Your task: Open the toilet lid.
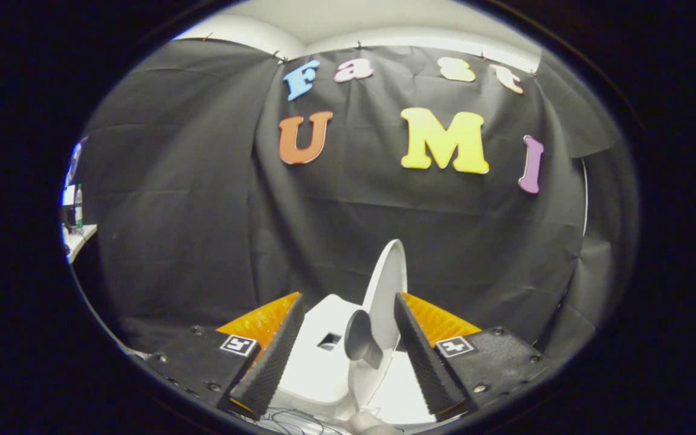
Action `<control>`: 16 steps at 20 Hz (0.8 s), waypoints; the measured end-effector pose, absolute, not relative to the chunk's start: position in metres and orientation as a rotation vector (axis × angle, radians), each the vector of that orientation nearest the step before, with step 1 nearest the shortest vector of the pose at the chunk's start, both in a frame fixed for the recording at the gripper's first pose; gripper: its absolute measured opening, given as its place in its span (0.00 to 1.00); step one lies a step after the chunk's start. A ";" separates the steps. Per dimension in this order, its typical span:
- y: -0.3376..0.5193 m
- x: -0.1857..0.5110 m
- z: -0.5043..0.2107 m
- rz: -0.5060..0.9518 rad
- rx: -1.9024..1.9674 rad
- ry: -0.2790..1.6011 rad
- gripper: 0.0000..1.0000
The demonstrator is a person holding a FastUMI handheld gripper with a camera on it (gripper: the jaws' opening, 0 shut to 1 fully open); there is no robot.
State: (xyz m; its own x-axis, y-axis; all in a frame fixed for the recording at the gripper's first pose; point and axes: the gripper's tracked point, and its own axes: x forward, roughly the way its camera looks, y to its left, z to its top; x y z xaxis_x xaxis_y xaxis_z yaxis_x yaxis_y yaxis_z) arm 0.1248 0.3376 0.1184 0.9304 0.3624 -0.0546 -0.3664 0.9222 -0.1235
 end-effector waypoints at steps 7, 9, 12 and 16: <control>0.260 0.100 0.165 0.361 0.049 -0.056 1.00; 0.222 0.094 0.161 0.325 0.043 -0.080 1.00; 0.151 0.082 0.144 0.228 0.027 -0.083 1.00; 0.066 0.064 0.115 0.102 0.026 -0.085 1.00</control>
State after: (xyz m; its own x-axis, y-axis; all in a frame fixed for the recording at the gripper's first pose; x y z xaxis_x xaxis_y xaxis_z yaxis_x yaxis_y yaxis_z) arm 0.0643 0.0663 0.1149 0.9912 0.1007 0.0864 -0.1029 0.9945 0.0212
